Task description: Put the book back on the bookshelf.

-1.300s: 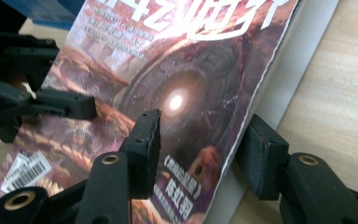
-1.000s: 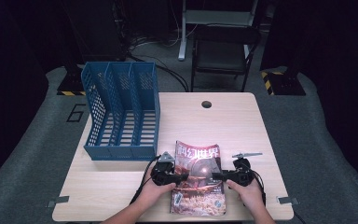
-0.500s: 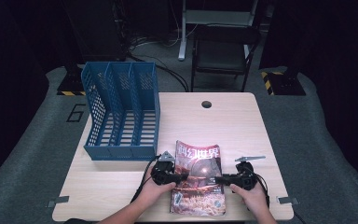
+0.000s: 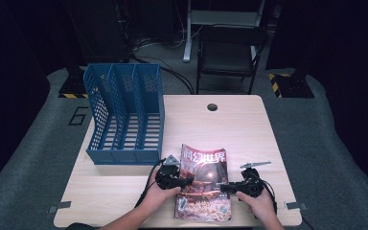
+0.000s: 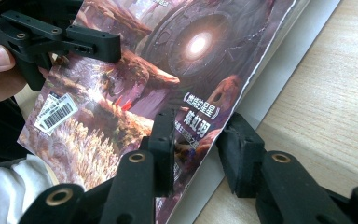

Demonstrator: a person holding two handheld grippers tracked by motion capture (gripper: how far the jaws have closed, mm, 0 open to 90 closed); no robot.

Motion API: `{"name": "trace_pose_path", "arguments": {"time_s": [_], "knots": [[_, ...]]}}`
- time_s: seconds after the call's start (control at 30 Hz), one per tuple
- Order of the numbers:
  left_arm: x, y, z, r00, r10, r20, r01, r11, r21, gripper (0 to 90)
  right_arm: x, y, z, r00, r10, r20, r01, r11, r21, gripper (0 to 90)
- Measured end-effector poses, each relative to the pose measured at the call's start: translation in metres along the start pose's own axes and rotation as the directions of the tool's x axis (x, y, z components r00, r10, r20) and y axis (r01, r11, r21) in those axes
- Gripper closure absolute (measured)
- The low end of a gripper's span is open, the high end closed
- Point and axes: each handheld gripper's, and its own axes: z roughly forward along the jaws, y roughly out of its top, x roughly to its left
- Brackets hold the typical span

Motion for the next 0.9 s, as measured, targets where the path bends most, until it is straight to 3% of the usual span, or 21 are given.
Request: {"name": "trace_pose_path", "arguments": {"time_s": [0.3,0.4,0.7,0.9], "knots": [[0.004,0.003,0.0,0.9996,0.006,0.027,-0.007,0.9997,0.026,54.3,-0.002,0.0,0.002,0.9999,0.011,0.002,-0.011,1.0,-0.005,76.5],[0.005,0.005,-0.001,0.9992,-0.019,0.035,0.018,0.9991,0.037,56.2,0.0,0.0,0.002,0.9993,0.037,-0.004,-0.037,0.999,0.004,79.2],[0.008,0.008,-0.003,0.9968,-0.048,0.063,0.044,0.9972,0.061,61.5,0.006,0.0,0.002,0.9994,0.003,0.033,-0.002,1.0,-0.009,81.7],[0.006,0.011,-0.008,0.9976,-0.025,0.065,0.02,0.9971,0.074,65.0,0.007,0.001,0.002,0.9996,0.005,0.027,-0.004,1.0,-0.013,82.3]]}}
